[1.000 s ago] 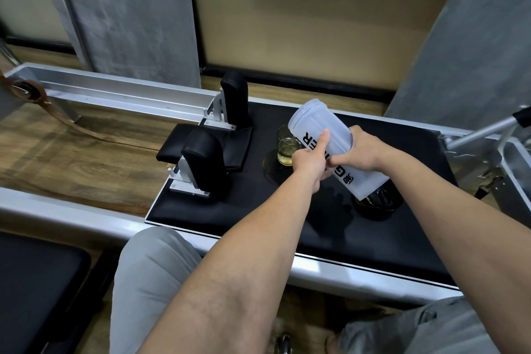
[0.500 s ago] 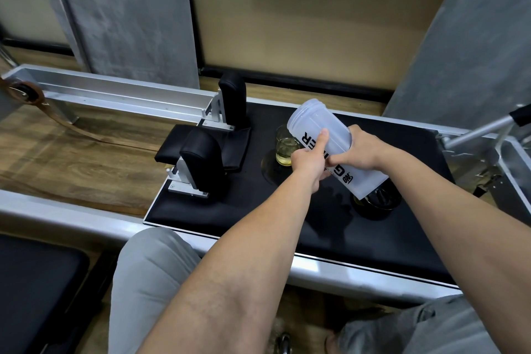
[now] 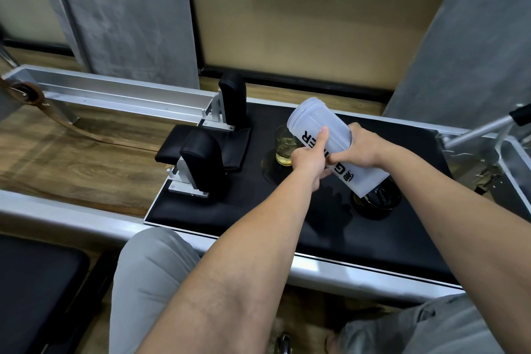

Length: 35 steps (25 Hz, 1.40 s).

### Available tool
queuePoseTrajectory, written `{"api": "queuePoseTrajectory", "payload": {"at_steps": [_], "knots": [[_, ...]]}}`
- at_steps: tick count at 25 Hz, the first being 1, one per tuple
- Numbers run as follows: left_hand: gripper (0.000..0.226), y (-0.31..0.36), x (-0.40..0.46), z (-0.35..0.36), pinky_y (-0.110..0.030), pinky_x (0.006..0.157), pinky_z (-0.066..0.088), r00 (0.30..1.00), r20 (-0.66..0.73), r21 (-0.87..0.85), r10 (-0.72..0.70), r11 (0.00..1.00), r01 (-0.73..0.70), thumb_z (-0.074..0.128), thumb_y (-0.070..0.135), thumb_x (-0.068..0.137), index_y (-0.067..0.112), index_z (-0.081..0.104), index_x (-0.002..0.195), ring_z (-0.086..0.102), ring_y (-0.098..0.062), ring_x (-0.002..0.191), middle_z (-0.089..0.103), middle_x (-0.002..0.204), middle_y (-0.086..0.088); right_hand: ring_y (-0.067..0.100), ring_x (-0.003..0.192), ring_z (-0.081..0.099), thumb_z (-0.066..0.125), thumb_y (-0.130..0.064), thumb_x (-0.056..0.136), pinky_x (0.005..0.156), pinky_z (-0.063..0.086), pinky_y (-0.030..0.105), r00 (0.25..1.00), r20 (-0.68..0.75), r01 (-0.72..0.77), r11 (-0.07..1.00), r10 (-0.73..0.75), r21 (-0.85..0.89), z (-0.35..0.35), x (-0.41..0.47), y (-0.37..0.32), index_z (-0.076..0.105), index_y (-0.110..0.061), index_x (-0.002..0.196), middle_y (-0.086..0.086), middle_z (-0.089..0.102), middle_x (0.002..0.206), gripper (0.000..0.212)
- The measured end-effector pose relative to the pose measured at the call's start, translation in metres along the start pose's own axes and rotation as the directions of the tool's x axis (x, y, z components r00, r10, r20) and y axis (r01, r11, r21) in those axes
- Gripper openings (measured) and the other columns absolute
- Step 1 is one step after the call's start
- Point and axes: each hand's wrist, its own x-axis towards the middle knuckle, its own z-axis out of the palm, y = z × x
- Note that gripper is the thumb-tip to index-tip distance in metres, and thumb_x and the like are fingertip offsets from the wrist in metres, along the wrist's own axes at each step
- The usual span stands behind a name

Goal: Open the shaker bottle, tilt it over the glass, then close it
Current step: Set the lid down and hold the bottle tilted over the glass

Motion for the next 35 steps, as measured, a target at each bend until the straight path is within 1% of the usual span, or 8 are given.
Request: {"api": "queuePoseTrajectory", "payload": {"at_steps": [3, 8, 14, 17, 21, 27, 32, 35], "knots": [[0.063, 0.0006, -0.0014, 0.0003, -0.035, 0.072, 0.067, 1.000, -0.002, -0.001, 0.000, 1.000, 0.000, 0.074, 0.062, 0.087, 0.006, 0.068, 0.115, 0.078, -0.022, 0.088, 0.079, 0.111, -0.008, 0.026, 0.098, 0.065, 0.088, -0.051, 0.067, 0.086, 0.056, 0.045, 1.000, 0.003, 0.002, 1.000, -0.002, -0.006, -0.0015, -0.0005, -0.0010, 0.043, -0.017, 0.127, 0.007, 0.064, 0.108, 0.083], [0.062, 0.0014, -0.0017, 0.0002, -0.039, 0.078, 0.067, 1.000, -0.002, -0.007, 0.000, 1.000, 0.000, 0.074, 0.063, 0.086, 0.008, 0.067, 0.115, 0.078, -0.023, 0.093, 0.079, 0.111, -0.006, 0.025, 0.098, 0.064, 0.088, -0.051, 0.068, 0.084, 0.055, 0.044, 1.000, 0.009, 0.007, 1.000, -0.007, -0.013, -0.0030, -0.0012, -0.0027, 0.043, -0.016, 0.126, 0.006, 0.064, 0.108, 0.081], [0.060, 0.0029, -0.0041, 0.0007, -0.036, 0.072, 0.067, 1.000, 0.005, -0.017, 0.002, 1.000, -0.002, 0.074, 0.061, 0.087, 0.009, 0.067, 0.116, 0.078, -0.024, 0.096, 0.078, 0.113, -0.006, 0.027, 0.098, 0.067, 0.088, -0.052, 0.066, 0.088, 0.057, 0.048, 1.000, 0.014, 0.006, 1.000, -0.006, -0.009, -0.0044, -0.0009, -0.0032, 0.044, -0.017, 0.125, 0.008, 0.066, 0.109, 0.082], [0.060, 0.0043, -0.0060, 0.0008, -0.037, 0.074, 0.067, 1.000, 0.002, -0.019, -0.001, 1.000, 0.001, 0.074, 0.061, 0.088, 0.009, 0.067, 0.117, 0.078, -0.024, 0.095, 0.078, 0.114, -0.007, 0.027, 0.098, 0.066, 0.089, -0.052, 0.066, 0.087, 0.056, 0.046, 1.000, 0.016, 0.006, 1.000, -0.006, -0.012, -0.0054, -0.0009, -0.0042, 0.044, -0.016, 0.125, 0.007, 0.066, 0.109, 0.082], [0.058, 0.0069, -0.0083, -0.0006, -0.030, 0.061, 0.064, 1.000, -0.001, -0.030, -0.007, 1.000, 0.007, 0.074, 0.059, 0.088, 0.010, 0.066, 0.117, 0.078, -0.022, 0.092, 0.078, 0.114, -0.006, 0.026, 0.098, 0.065, 0.088, -0.053, 0.065, 0.084, 0.055, 0.045, 1.000, 0.017, 0.003, 1.000, -0.003, -0.021, -0.0057, -0.0001, -0.0055, 0.044, -0.016, 0.125, 0.007, 0.065, 0.109, 0.083], [0.057, 0.0060, -0.0085, -0.0007, -0.033, 0.066, 0.065, 1.000, 0.000, -0.034, -0.010, 0.999, 0.010, 0.074, 0.060, 0.088, 0.010, 0.068, 0.115, 0.078, -0.023, 0.093, 0.078, 0.112, -0.006, 0.025, 0.097, 0.064, 0.088, -0.053, 0.067, 0.081, 0.054, 0.043, 1.000, 0.017, 0.001, 1.000, -0.001, -0.027, -0.0055, -0.0007, -0.0062, 0.044, -0.016, 0.124, 0.007, 0.064, 0.108, 0.081], [0.046, 0.0064, -0.0081, -0.0019, -0.034, 0.069, 0.066, 1.000, -0.001, -0.030, -0.006, 1.000, 0.006, 0.074, 0.059, 0.089, 0.015, 0.066, 0.101, 0.077, -0.023, 0.094, 0.078, 0.111, -0.005, 0.027, 0.099, 0.065, 0.089, -0.055, 0.063, 0.089, 0.056, 0.048, 1.000, 0.027, -0.006, 1.000, 0.007, -0.029, -0.0059, 0.0000, -0.0074, 0.043, -0.016, 0.125, 0.007, 0.065, 0.110, 0.087], [0.045, 0.0079, -0.0087, -0.0012, -0.034, 0.069, 0.066, 1.000, -0.003, -0.032, -0.001, 0.999, 0.001, 0.073, 0.058, 0.090, 0.016, 0.066, 0.102, 0.078, -0.024, 0.095, 0.078, 0.112, -0.006, 0.027, 0.099, 0.065, 0.089, -0.053, 0.065, 0.089, 0.056, 0.047, 1.000, 0.023, -0.004, 1.000, 0.005, -0.029, -0.0065, -0.0004, -0.0086, 0.043, -0.016, 0.125, 0.007, 0.064, 0.110, 0.084]]}}
